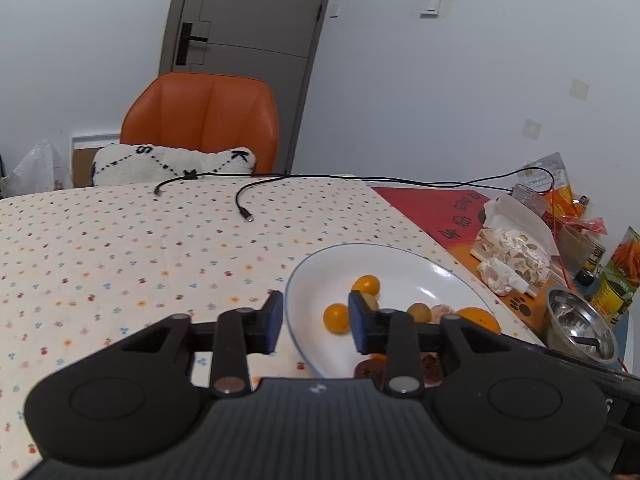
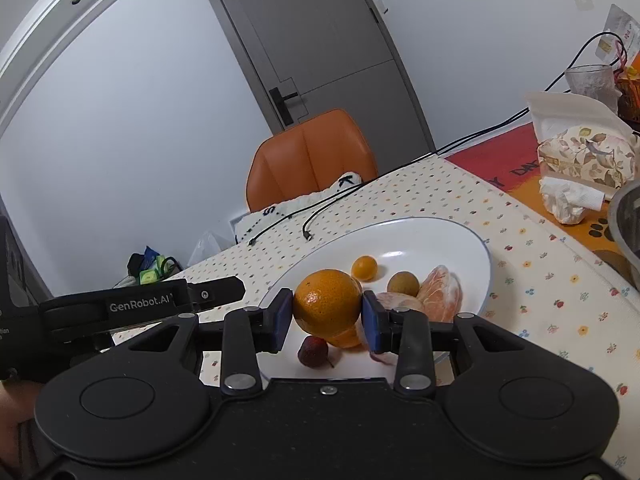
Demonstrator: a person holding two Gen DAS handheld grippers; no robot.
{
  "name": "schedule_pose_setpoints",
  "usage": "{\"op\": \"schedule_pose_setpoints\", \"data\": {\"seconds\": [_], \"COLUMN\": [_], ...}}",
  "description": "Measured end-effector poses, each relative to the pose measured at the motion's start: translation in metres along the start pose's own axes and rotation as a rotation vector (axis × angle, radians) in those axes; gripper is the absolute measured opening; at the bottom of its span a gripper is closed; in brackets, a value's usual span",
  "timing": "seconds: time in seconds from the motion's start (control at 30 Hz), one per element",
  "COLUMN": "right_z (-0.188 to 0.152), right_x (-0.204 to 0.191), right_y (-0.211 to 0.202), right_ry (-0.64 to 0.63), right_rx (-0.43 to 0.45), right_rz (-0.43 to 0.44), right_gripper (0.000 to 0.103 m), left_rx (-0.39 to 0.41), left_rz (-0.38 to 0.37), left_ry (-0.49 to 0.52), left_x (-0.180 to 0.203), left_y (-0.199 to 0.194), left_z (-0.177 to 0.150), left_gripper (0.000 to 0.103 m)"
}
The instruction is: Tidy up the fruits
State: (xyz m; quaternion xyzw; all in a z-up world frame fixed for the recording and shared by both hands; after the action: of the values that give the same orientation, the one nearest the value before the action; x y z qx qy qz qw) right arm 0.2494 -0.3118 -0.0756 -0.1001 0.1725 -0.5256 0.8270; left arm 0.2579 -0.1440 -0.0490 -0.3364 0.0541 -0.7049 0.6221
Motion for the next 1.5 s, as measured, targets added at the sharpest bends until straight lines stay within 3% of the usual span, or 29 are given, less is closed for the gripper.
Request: {"op": "schedule_pose_setpoints", "data": {"seconds": [0.17,0.3,0.37,0.47,0.6,1.0,1.17,1.5], "right_z": [0.000,-0.001,0.000,0.002,0.006,0.012,0.014,0.012], "right_x": [-0.010,-0.014,-0.018,-0.024,-0.030,-0.049,-0.057,-0.067], "right_y": [0.001,0.001,-0.001,-0.004,-0.009,-0.020,-0.027,-0.042], "right_ry": [-0.016,-0.020,-0.024,-0.035,-0.051,-0.073,-0.085,-0.089], "right_rx": [-0.013,-0.020,-0.015,-0.012,-0.006,-0.010,-0.017,-0.052], "right_rz": [0.016,0.008,0.011,0.008,-0.009,-0.009,-0.014,-0.013], "right_gripper": [0.037,0.053,0.053,0.059,0.076,0.096,0.103,0.103], "left_rx": [0.011,0.025,0.029,0.046,0.048,0.047,0.030,0.027], "left_rz": [0.023,0.054,0.070,0.119,0.136,0.132,0.124,0.123], "left_ry": [0.006,0.008,0.005,-0.003,-0.002,-0.025,-0.031,-0.030], "left_x": [-0.007,-0.015,-0.021,-0.031,-0.040,-0.057,-0.060,-0.068], "left_y": [-0.009,-0.017,-0.022,-0.029,-0.039,-0.070,-0.082,-0.106], "left_z": [0.000,0.000,0.001,0.004,0.006,0.011,0.008,0.004], "left_gripper": [0.057,0.069,0.071,0.082,0.083,0.089,0.090,0.093]}}
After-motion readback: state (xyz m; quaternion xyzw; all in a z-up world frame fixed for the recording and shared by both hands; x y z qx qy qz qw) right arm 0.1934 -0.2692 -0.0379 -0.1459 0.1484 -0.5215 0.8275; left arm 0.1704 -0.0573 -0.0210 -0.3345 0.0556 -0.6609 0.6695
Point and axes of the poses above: each gripper's, at about its wrist camera, not at the fingertips, and y roughly the way its jaws point, x to its right, z to its top, the point moved 7 cm from there along y, roughly the way its jaws point, and after that the axes turned 15 degrees about -y, right-handed, at the moved point
